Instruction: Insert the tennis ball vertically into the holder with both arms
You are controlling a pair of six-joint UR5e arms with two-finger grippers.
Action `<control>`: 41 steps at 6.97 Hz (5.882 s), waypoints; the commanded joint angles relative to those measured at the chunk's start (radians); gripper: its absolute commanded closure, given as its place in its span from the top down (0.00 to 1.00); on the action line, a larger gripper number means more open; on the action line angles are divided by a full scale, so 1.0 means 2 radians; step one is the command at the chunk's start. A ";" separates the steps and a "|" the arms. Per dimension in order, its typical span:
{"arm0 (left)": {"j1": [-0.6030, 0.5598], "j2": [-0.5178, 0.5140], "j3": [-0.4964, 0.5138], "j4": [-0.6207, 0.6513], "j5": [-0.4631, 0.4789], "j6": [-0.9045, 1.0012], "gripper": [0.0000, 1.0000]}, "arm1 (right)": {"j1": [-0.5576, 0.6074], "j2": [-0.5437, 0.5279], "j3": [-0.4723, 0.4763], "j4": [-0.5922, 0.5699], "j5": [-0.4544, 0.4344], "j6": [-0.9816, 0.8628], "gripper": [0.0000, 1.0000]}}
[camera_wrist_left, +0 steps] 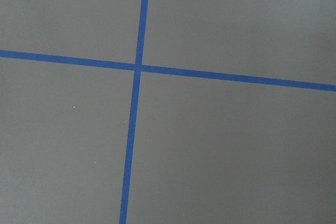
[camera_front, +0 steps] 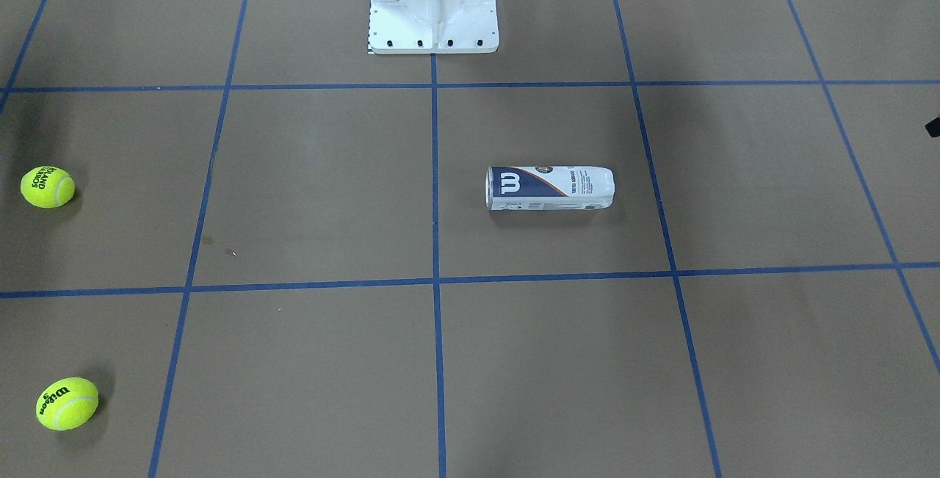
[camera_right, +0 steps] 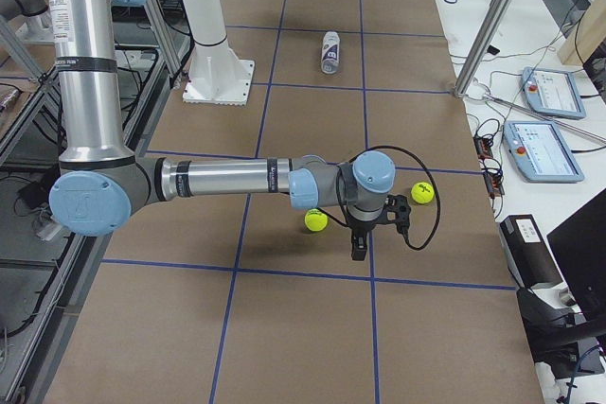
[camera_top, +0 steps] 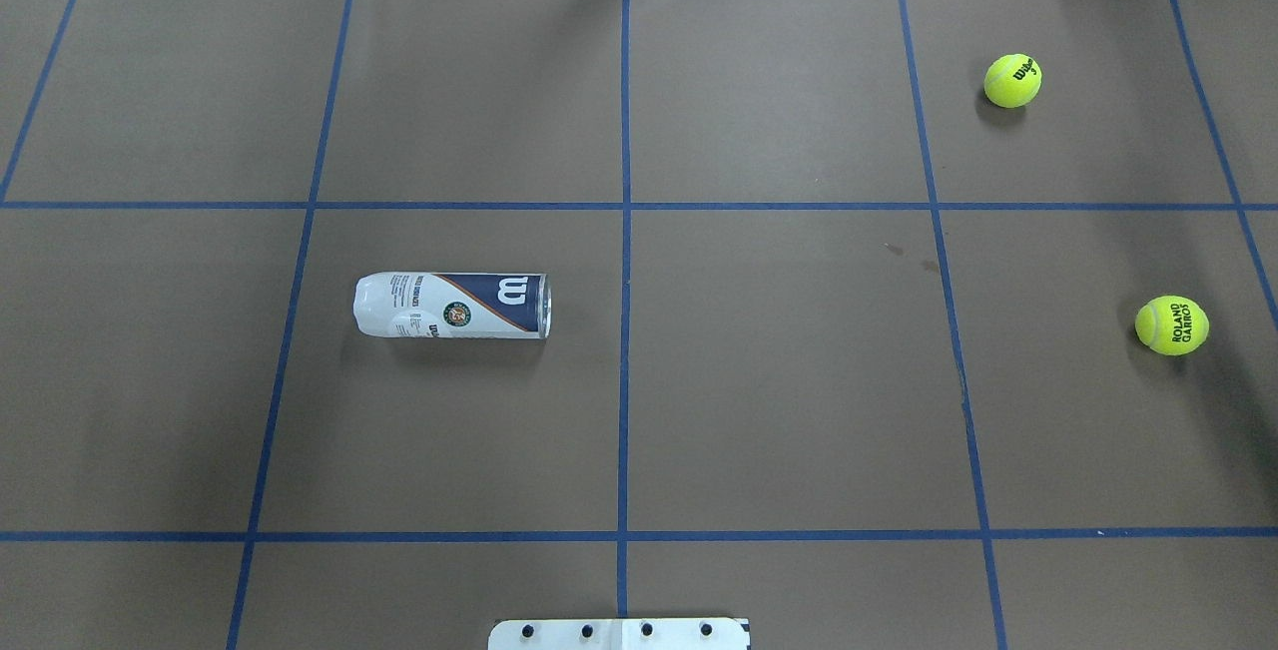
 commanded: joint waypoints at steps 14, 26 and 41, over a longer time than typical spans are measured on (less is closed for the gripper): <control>0.331 -0.267 0.007 -0.168 0.109 0.116 0.99 | -0.001 -0.001 -0.007 0.005 0.008 0.004 0.99; 0.482 -0.401 0.078 0.032 0.326 0.334 0.99 | -0.001 -0.001 -0.030 0.005 0.026 0.004 0.99; 0.492 -0.396 0.127 -0.009 0.324 0.331 0.99 | -0.002 0.000 -0.033 0.005 0.027 0.003 0.99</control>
